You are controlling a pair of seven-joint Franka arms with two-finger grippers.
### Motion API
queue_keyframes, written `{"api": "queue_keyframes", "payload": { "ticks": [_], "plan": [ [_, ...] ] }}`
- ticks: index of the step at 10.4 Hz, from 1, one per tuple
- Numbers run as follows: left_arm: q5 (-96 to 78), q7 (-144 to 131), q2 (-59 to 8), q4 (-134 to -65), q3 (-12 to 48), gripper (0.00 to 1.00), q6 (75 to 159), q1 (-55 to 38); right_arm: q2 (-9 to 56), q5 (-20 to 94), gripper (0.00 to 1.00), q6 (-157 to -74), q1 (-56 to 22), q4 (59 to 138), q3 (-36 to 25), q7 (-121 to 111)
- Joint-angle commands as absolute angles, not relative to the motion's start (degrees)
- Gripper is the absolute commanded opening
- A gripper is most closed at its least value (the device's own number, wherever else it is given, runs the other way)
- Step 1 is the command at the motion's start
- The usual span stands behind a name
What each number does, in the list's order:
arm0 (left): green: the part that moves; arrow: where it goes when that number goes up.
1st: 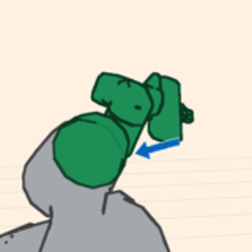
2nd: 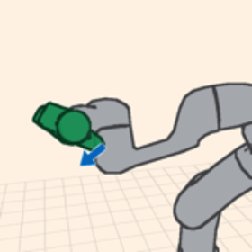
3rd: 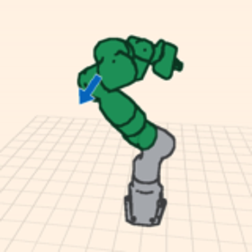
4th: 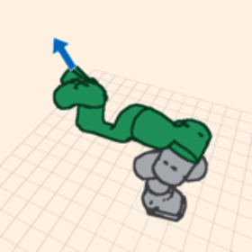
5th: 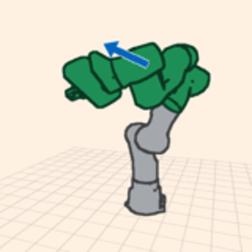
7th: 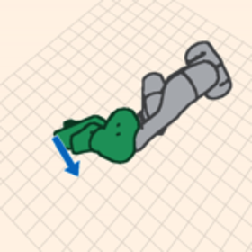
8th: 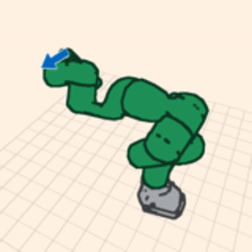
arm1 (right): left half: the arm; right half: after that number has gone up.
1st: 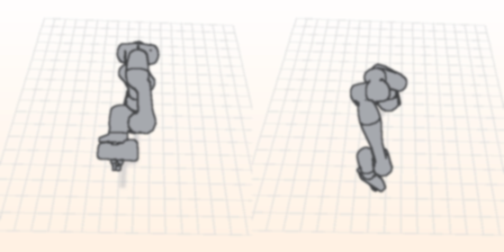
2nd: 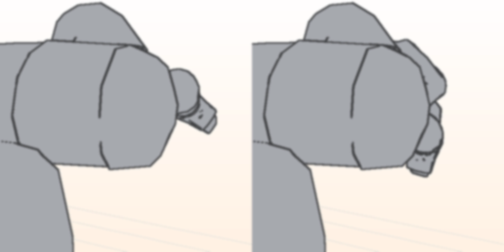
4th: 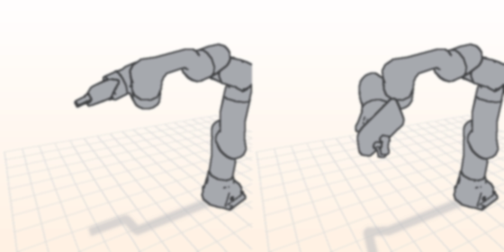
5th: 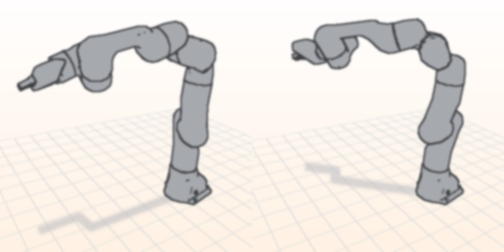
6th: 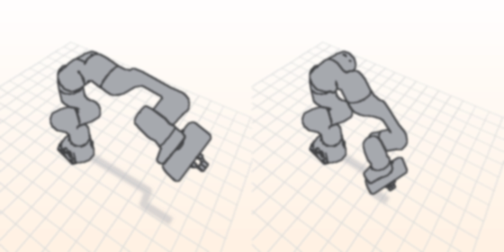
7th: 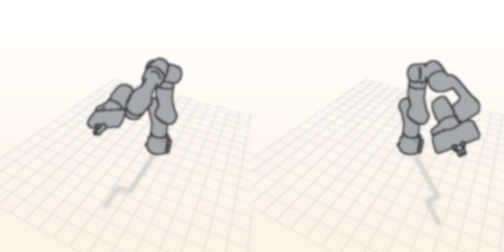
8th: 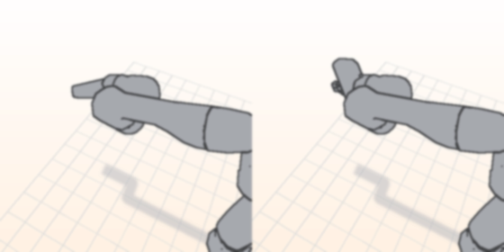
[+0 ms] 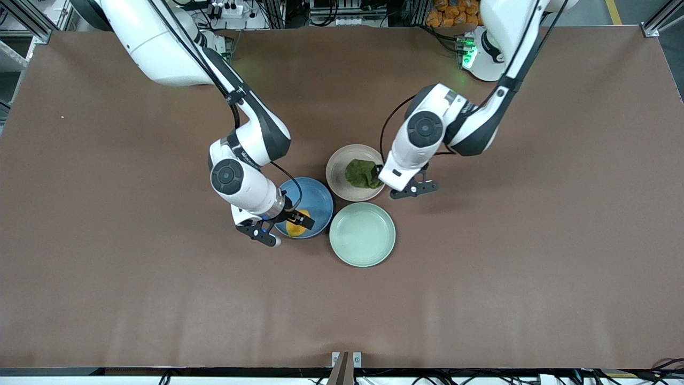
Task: Pick lemon and lettuce from blue and beige plates
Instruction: 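Grasp the lemon with the right gripper while the left gripper grasps the lettuce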
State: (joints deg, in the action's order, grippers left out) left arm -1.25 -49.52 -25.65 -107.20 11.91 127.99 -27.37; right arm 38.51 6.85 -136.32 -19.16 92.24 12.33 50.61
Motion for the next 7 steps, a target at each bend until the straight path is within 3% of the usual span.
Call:
{"api": "queue_keyframes", "payload": {
  "ticks": [1, 7],
  "plan": [
    [0.35, -54.21, -28.38, -106.26, 11.51, 1.0, 130.68, -30.05, 40.43, 7.21, 1.0, -136.23, -18.28, 90.61, 13.54, 51.33],
    [0.44, -62.04, -34.7, -103.2, 11.34, 1.0, 131.4, -35.94, 43.33, 7.03, 1.0, -137.02, -18.72, 90.79, 13.62, 51.33]
  ]
}}
